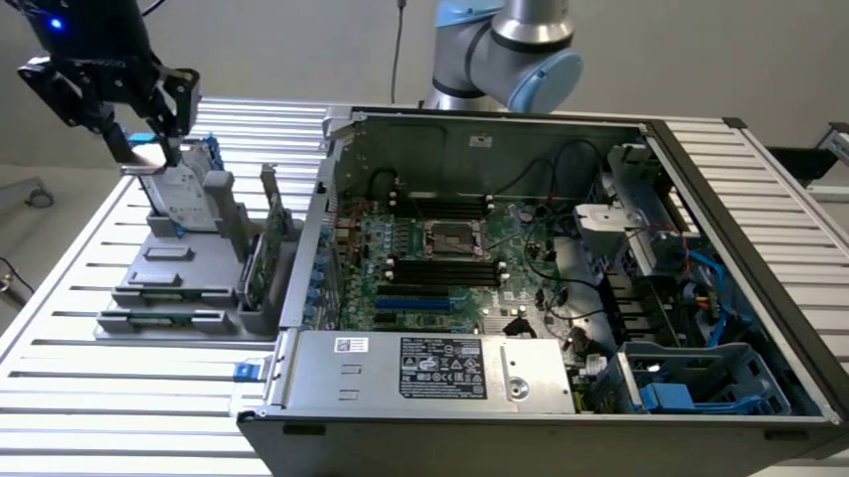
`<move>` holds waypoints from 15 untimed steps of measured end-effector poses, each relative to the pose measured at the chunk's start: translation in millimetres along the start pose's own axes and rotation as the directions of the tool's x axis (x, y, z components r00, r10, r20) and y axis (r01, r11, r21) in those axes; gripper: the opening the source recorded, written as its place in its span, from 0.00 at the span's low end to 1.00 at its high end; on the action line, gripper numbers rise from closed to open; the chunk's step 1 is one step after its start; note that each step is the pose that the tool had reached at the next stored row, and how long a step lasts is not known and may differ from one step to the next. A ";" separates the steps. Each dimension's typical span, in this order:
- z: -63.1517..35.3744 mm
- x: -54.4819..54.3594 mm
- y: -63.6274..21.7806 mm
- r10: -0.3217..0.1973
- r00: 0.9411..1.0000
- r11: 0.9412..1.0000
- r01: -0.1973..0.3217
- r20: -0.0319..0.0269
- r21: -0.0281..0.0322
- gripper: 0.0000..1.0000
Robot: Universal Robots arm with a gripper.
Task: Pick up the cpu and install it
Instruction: 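Pick up the cpu and move it towards the insertion slot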
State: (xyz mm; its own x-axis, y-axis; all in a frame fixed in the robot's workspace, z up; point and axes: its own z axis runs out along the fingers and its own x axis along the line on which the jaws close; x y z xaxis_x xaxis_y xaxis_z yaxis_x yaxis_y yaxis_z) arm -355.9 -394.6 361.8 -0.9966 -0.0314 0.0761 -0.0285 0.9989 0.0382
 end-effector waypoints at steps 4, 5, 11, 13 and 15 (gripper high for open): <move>-19.4 -16.5 -0.5 0.000 1.000 1.000 0.000 -0.002 -0.003 0.54; -24.2 -20.7 -0.6 0.000 1.000 1.000 0.000 -0.002 -0.004 0.54; -47.2 -46.2 -1.6 0.000 1.000 1.000 0.000 -0.005 -0.008 0.54; -52.4 -55.3 -2.1 0.000 1.000 1.000 0.000 -0.007 -0.009 0.54; -56.8 -63.9 -2.5 0.000 1.000 1.000 0.000 -0.008 -0.009 0.54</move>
State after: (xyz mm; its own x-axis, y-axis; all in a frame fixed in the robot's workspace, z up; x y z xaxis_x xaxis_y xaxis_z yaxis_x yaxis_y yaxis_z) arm -287.8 -397.1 413.5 -0.9959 -0.0321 0.0842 -0.0281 0.9985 0.0474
